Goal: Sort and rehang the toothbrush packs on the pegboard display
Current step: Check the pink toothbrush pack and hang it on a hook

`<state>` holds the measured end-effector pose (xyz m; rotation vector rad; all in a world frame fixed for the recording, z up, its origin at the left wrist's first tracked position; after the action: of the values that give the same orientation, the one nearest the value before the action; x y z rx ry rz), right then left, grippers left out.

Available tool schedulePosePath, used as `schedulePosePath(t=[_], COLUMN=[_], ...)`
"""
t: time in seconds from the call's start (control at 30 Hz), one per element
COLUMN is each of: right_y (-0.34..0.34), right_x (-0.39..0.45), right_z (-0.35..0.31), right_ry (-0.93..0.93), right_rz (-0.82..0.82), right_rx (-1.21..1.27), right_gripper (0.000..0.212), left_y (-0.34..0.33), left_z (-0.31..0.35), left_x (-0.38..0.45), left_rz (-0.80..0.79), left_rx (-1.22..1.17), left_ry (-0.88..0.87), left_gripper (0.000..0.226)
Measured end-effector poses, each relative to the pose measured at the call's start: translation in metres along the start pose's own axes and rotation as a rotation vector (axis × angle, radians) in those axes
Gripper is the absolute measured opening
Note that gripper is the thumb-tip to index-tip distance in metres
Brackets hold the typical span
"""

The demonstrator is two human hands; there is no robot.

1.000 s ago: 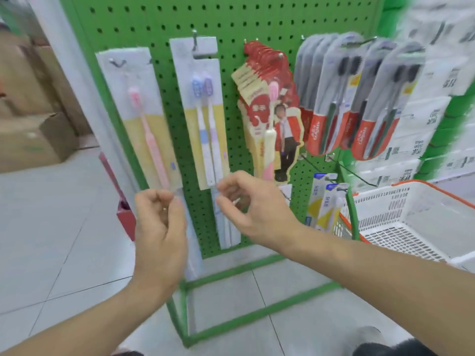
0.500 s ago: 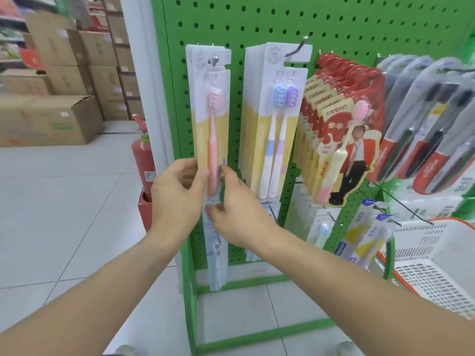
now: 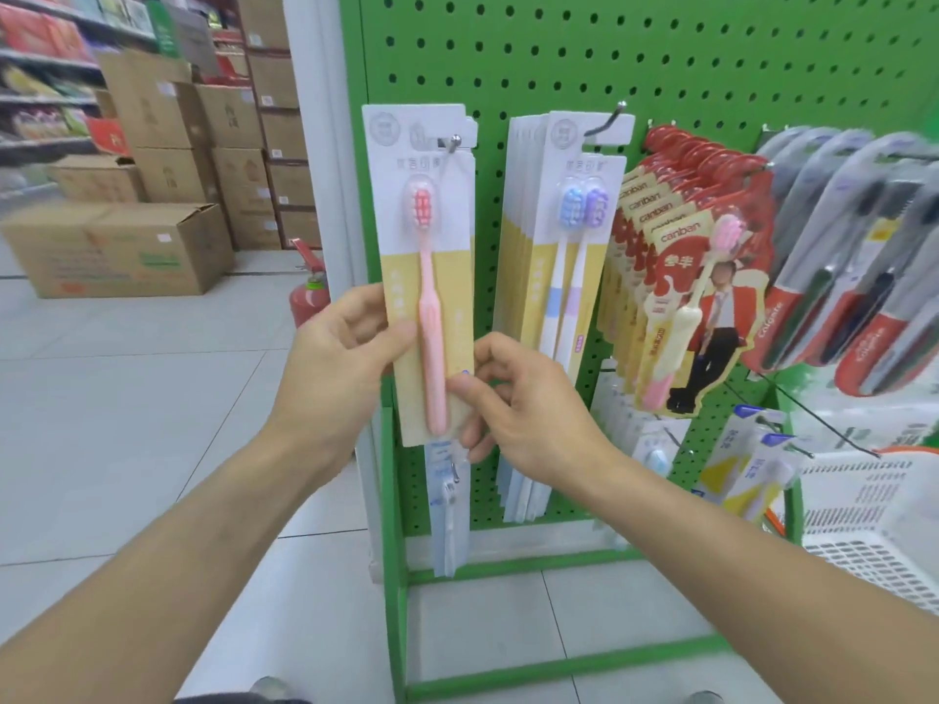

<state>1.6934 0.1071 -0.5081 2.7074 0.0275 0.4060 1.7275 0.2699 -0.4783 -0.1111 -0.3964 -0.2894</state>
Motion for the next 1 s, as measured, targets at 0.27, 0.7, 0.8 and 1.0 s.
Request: schedulePosePath(t=[0.27, 0.7, 0.8, 1.0], right_y=[0.006, 0.025, 0.032, 0.054], right_x=[-0.023, -0.053, -0.062, -0.062], right_z=[-0.004, 0.011, 0.021, 0.042], right_ry=[0.006, -0.134, -0.227, -0.306], right_rz=[-0.053, -0.281, -0.194, -0.049], right_rx=[-0.089, -0.337, -0.119, 0.025], right_gripper=[0.015, 0.020, 0.019, 0.014], left_y=[-0.013, -0.027, -0.040, -0.079], left_z=[0.046, -0.031, -0.038, -0.065], left_x=[-0.004, -0.056, -0.060, -0.072], left_rz=[-0.012, -0.191, -0.268, -0.465], left_rx=[-0.133, 0.029, 0.075, 0.183], left_ry=[-0.168, 0.367, 0.399, 0.523], left_gripper=[0.018, 0.021, 0.026, 0.033])
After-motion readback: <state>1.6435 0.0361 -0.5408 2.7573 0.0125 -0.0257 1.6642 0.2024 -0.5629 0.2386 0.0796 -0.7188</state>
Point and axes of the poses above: each hand's wrist, its own x-axis towards the middle knuckle, its own y-axis out of the back of the hand, z = x × y, the point moved 4 cm from there along x, towards the middle knuckle, and after that the axes turned 5 degrees about -z, right-handed, at the moved point
